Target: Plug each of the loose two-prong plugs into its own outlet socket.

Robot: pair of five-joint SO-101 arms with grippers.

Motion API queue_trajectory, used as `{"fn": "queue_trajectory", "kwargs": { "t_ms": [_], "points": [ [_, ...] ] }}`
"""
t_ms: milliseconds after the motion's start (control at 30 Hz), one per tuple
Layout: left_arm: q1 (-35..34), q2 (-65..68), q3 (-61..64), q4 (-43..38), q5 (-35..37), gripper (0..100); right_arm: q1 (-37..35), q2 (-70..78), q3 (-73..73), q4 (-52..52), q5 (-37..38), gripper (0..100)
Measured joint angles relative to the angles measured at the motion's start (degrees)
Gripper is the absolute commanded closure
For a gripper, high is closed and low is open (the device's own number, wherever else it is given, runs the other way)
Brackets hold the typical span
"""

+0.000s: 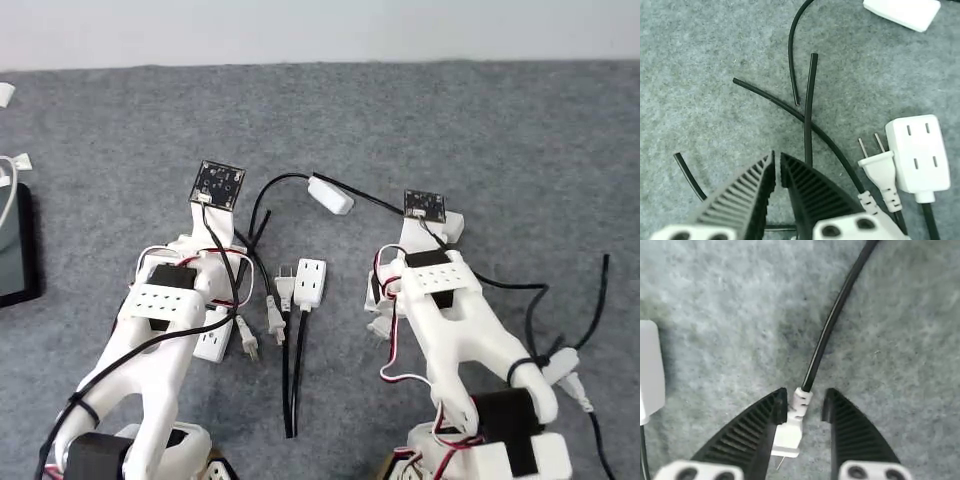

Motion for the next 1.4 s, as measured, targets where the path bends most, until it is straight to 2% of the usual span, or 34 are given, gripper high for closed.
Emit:
{"fn": "queue_trajectory", "kwargs": {
  "t_ms": [167,267,367,500,700,933,1167,1400],
  "points": [
    [0.00,0.00,0.00,0.00,0.00,99,0.18,0.09,0.00,0.00,0.00,94.3],
    [0.00,0.00,0.00,0.00,0.00,99,0.00,0.09,0.00,0.00,0.00,98.8],
    [0.00,0.00,0.00,0.00,0.00,99,-0.18,0.09,0.00,0.00,0.18,99.1],
    [0.00,0.00,0.00,0.00,0.00,99,-3.25,0.09,-1.23,2.20,8.70,99.1],
    [0.00,0.00,0.00,0.00,0.00,99,-11.52,0.09,-4.13,14.77,26.29,99.1],
    [0.00,0.00,0.00,0.00,0.00,99,-11.96,0.09,-4.13,17.76,39.30,98.7],
    [0.00,0.00,0.00,0.00,0.00,99,-6.77,0.09,-4.13,15.21,40.35,86.9],
    [0.00,0.00,0.00,0.00,0.00,99,-6.59,0.09,-4.13,14.68,40.09,89.3]
  ]
}}
